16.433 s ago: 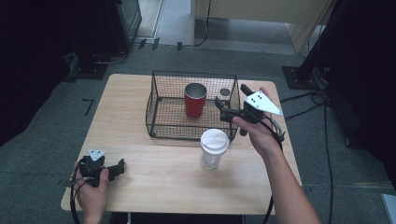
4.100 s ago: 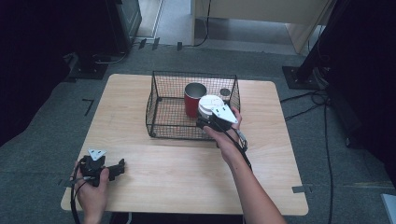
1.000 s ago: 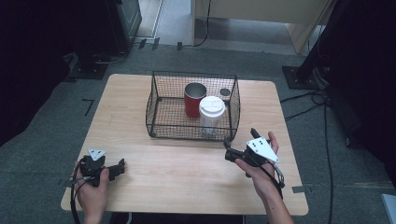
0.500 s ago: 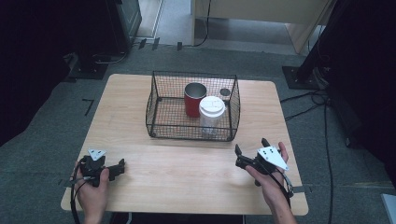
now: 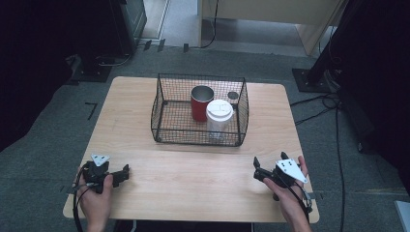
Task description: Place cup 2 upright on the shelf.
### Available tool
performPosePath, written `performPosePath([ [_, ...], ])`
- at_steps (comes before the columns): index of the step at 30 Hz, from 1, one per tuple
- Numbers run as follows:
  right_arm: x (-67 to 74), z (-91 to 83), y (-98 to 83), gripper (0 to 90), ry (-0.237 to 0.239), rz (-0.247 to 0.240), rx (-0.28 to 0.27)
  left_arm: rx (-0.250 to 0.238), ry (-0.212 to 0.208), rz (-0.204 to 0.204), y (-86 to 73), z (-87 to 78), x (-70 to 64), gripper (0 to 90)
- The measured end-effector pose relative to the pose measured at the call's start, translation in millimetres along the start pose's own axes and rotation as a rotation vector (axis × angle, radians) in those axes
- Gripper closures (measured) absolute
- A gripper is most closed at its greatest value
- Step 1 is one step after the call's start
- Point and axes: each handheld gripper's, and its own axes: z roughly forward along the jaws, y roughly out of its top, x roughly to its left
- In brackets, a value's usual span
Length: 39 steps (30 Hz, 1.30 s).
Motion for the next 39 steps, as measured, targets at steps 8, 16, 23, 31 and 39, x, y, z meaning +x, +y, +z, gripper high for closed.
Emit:
performPosePath([
  [8, -15.9, -6.1, -11.1, 0.0, -0.03, -0.008, 0.045, 0.0, 0.0, 0.0, 0.0, 0.0, 0.0, 0.0],
  [16, -29.7, -14.1, -20.7, 0.0, -0.066, 0.003, 0.077, 0.0, 0.0, 0.0, 0.0, 0.0, 0.0, 0.0],
  [23, -40.8, -20.2, -24.2, 0.0, -0.112, -0.048, 0.161, 0.0, 0.0, 0.001, -0.1, 0.0, 0.0, 0.0],
  [31, -52.6, -19.4, -29.3, 1.2, -0.111, -0.036, 0.391, 0.0, 0.0, 0.0, -0.1, 0.0, 0.0, 0.0],
  [39, -59.5, -24.5, -32.1, 0.3, -0.088, 0.065, 0.43, -0.002, 0.0, -0.001, -0.1, 0.1, -0.2, 0.0],
])
